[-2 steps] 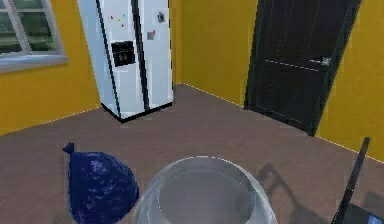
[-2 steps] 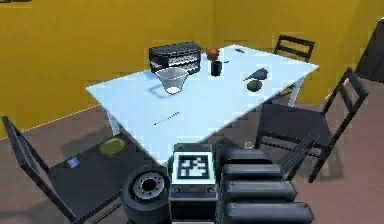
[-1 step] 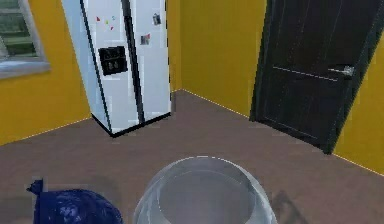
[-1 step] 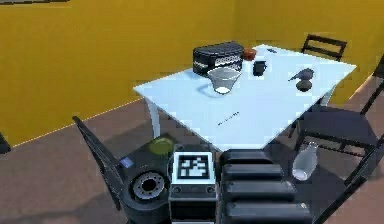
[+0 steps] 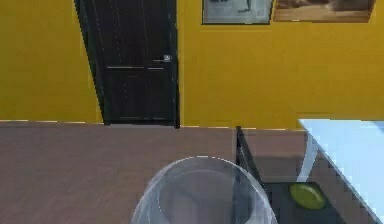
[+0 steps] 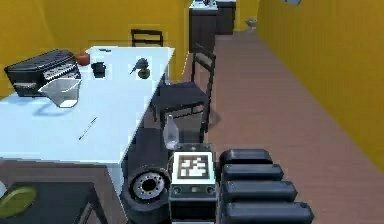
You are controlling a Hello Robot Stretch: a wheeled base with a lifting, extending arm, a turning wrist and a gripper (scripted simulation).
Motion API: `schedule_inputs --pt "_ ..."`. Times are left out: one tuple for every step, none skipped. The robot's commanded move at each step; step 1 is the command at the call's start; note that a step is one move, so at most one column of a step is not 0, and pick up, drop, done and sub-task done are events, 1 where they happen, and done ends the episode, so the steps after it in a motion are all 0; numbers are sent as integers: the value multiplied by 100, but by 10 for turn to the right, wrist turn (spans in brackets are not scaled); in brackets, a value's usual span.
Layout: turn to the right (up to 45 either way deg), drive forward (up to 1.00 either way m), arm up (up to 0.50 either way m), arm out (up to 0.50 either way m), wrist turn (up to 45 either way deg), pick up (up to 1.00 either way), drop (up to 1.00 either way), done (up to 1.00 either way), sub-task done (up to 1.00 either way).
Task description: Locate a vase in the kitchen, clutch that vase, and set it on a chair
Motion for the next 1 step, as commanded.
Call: schedule_inputs --pt "450 0 0 0 0 0 0 0 0"
